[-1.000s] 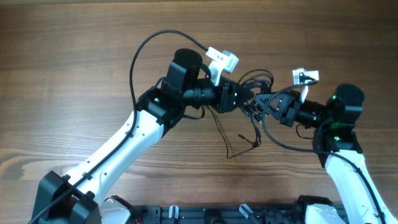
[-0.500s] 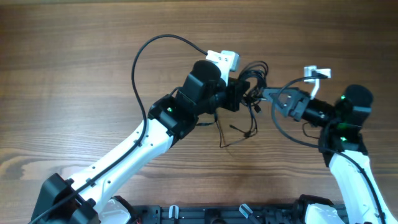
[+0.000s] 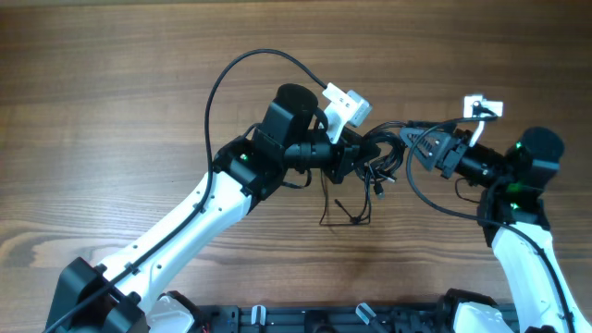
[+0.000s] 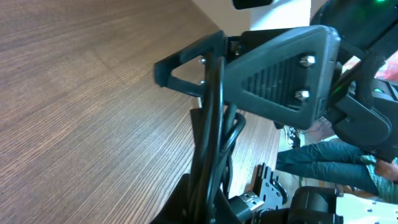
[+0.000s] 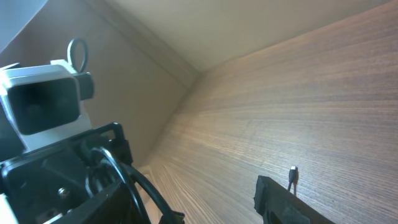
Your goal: Untangle cables
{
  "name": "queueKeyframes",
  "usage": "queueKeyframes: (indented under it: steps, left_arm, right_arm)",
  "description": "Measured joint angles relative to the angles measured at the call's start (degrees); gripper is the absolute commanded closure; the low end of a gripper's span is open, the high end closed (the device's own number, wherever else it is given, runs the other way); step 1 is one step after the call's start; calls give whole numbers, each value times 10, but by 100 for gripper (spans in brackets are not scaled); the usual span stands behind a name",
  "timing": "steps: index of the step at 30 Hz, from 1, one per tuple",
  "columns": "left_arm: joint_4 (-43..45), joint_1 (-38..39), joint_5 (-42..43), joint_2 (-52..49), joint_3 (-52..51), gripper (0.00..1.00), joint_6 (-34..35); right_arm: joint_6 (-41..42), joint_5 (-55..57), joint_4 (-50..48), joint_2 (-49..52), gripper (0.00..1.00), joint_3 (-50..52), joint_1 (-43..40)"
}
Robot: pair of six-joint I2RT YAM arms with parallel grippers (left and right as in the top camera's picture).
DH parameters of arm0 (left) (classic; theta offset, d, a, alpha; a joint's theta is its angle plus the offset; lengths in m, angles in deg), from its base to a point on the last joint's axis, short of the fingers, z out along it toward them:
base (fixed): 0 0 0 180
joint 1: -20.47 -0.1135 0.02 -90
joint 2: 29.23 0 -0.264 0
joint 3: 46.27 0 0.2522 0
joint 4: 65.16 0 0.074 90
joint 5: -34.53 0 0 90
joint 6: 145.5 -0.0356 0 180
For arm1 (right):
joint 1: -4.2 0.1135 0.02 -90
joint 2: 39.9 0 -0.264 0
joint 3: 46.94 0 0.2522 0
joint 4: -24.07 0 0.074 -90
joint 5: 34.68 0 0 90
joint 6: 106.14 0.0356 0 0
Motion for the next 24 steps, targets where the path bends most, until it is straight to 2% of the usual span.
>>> queueKeyframes:
  steps: [5,10,14,17,20,24]
  left_arm:
    - [3,-1,23,0,0,96,-5]
    - [7,-1,51,0,0,96,-16]
    - [24,-1,60,0,0,96,-17]
    - [28,-1,61,0,0,96,-17]
    - [27,-5,62,0,0,96,-17]
    - [27,-37,70,0,0,96,-19]
  right_arm:
    - [0,32,8,3,51,0,10]
    - [-25,62,85,14,52,-1,11]
    - [-62,72,120,23,50,-1,40]
    - [-77,72,101,23,36,-1,58]
    - [-81,52,92,24,32,-1,30]
    - [-81,-47,37,24,32,-1,-36]
